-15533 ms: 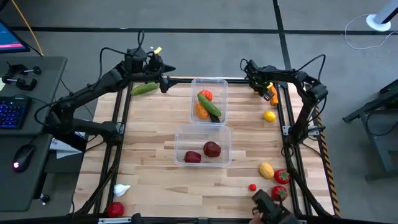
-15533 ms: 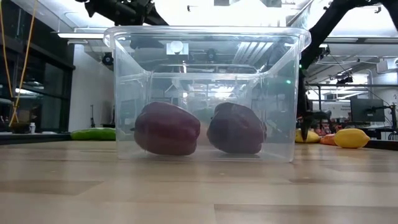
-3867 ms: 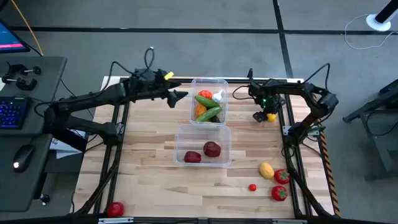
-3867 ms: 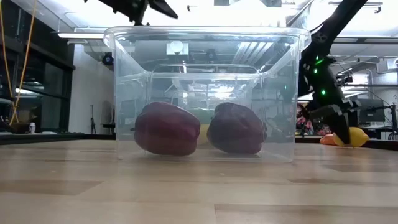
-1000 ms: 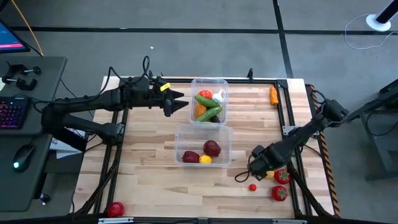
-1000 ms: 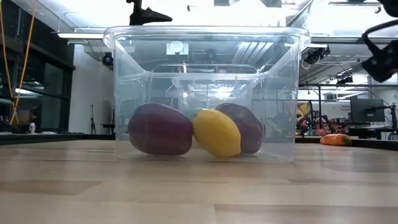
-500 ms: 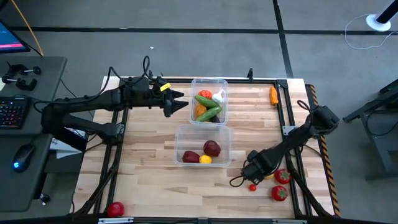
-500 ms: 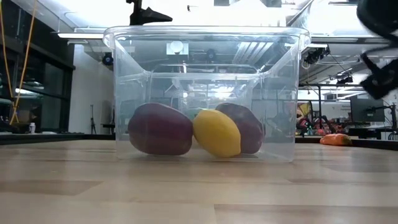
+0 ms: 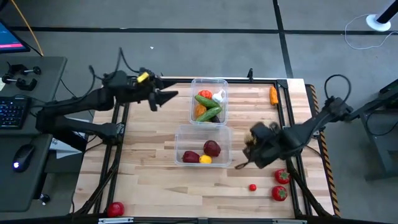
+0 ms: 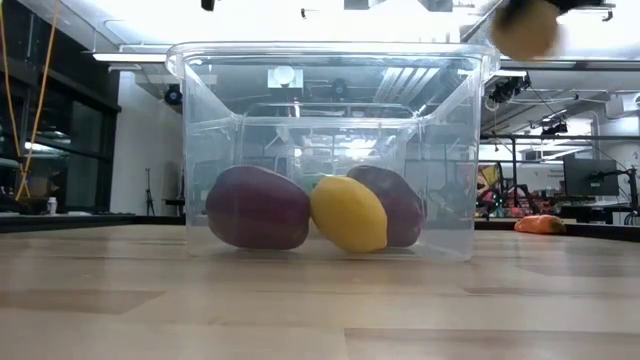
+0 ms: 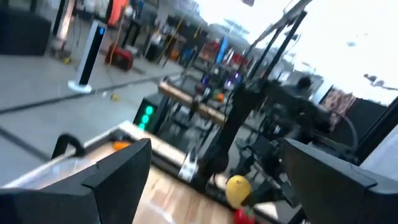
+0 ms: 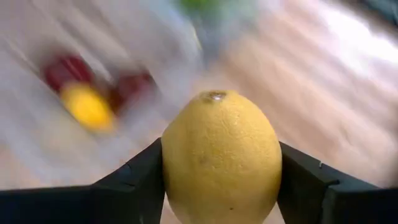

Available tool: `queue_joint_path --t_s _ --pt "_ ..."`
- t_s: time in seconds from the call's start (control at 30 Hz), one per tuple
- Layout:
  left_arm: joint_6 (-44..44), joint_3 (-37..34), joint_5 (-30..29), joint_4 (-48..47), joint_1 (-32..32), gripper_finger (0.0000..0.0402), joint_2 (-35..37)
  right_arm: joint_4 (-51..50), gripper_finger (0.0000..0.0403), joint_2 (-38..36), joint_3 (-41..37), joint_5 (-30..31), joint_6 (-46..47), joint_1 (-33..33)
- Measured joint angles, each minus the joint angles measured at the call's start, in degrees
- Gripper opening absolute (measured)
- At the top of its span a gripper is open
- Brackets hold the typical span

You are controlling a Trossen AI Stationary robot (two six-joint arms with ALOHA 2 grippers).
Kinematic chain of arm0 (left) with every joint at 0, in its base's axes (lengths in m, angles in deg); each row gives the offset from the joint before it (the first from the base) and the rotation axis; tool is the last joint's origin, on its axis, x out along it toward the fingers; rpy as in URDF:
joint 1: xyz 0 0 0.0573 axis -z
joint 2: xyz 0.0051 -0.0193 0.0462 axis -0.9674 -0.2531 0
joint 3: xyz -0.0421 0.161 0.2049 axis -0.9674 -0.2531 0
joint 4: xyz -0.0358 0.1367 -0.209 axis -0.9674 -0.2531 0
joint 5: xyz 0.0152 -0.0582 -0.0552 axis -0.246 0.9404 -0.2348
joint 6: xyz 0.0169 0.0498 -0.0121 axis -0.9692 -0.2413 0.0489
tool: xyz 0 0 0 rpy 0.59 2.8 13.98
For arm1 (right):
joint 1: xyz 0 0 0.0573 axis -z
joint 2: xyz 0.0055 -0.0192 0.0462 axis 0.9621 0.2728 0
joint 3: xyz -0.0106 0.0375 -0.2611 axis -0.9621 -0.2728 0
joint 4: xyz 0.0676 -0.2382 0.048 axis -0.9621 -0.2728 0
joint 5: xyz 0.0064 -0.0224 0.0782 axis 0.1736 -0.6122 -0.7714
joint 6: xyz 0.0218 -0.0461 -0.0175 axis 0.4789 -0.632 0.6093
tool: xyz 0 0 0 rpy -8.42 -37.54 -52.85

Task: Sort produce into baskets
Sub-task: Put the yellow lemon in the bottom transparent bin

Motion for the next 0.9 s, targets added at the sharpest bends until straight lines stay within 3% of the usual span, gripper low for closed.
queue_joint_path --t_s 0.1,0.27,0.4,0.5,0.77,0.9 --pt "0.07 0.0 -0.02 0.14 0.17 0.0345 2.01 12.43 0.0227 -0.7 -0.03 3.01 -10.77 3.23" --pt "0.53 0.0 -0.01 -2.99 2.46 0.0345 3.8 36.2 0.0229 2.79 -3.58 -5.15 -29.97 8.16" --pt "1.55 0.0 -0.03 -3.98 4.94 0.0345 4.17 47.23 0.023 6.37 -4.06 -13.18 -36.43 11.18" --pt "2.34 0.0 -0.02 -4.49 6.61 0.0345 4.17 48.78 0.0231 7.63 -4.06 -15.94 -36.81 12.43" --pt "4.15 0.0 -0.04 -4.46 10.52 0.0345 4.22 47.45 0.0234 7.99 -4.06 -15.75 -38.52 14.73" --pt "4.19 0.0 -0.27 -4.44 11.7 0.0345 4.22 47.5 0.0273 8.09 -4.06 -17.66 -38.3 16.14"
